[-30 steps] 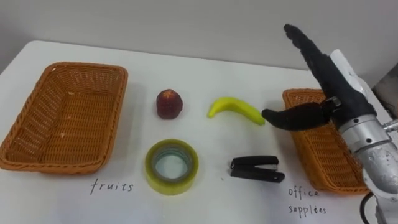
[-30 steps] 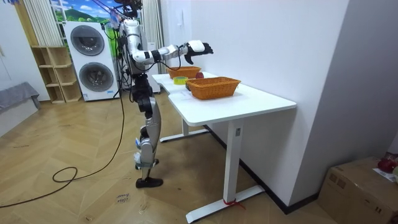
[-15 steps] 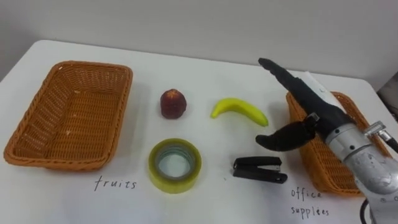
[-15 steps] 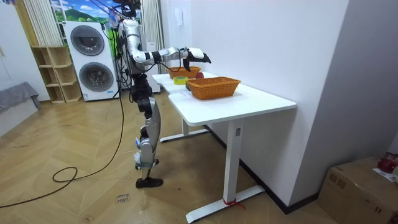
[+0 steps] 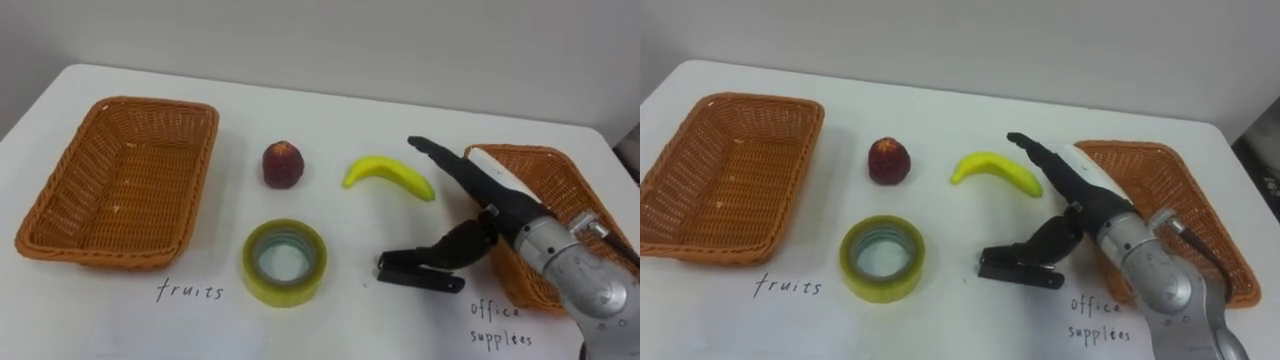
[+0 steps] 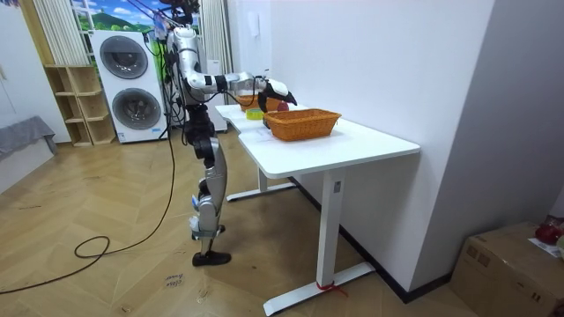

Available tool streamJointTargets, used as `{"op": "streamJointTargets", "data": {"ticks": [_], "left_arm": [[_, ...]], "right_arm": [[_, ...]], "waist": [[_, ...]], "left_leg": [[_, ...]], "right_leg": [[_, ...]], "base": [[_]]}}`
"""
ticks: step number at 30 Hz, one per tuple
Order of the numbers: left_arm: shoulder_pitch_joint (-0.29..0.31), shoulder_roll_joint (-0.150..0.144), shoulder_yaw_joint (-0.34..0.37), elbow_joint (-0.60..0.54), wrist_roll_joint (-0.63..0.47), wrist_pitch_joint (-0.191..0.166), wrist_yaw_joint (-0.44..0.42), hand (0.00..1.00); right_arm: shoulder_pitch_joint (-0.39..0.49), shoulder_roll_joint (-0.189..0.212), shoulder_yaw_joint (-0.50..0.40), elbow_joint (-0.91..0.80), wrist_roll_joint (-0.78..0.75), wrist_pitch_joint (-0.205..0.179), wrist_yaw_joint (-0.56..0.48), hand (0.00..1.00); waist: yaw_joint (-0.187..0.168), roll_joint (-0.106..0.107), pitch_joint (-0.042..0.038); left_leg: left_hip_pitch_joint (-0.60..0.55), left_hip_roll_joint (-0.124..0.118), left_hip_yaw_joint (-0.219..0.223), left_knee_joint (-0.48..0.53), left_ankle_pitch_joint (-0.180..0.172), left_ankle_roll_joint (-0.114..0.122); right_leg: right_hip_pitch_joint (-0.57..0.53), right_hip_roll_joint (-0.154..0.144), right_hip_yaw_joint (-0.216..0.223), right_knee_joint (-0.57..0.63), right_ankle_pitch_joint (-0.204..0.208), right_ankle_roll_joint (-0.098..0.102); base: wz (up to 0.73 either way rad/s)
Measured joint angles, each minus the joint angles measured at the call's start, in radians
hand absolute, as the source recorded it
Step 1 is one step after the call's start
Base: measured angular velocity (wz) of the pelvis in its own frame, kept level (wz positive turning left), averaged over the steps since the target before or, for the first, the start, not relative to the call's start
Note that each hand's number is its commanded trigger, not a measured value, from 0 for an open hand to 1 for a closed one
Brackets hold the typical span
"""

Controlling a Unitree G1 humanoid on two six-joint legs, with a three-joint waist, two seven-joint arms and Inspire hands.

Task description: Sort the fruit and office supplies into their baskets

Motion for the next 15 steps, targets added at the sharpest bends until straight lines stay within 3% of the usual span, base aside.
{"op": "streamJointTargets", "data": {"ticks": [8, 15], "left_arm": [[0.010, 0.001, -0.001, -0.023, 0.000, 0.000, 0.000, 0.00], [0.015, 0.003, -0.016, -0.024, 0.000, 0.001, 0.002, 0.00]], "right_arm": [[0.006, 0.000, 0.000, 0.039, -0.037, 0.013, 0.034, 0.00], [0.017, 0.000, 0.017, 0.075, -0.046, 0.030, 0.060, 0.00]], "waist": [[0.001, -0.001, -0.0004], [0.024, -0.001, -0.0005]], "left_leg": [[-0.001, 0.000, 0.000, 0.000, 0.000, 0.000], [-0.003, 0.001, 0.001, 0.001, 0.000, 0.000]], "right_leg": [[-0.002, 0.000, 0.001, 0.000, 0.000, 0.000], [-0.005, 0.000, -0.001, 0.001, 0.000, 0.000]], "base": [[0.00], [0.00]]}}
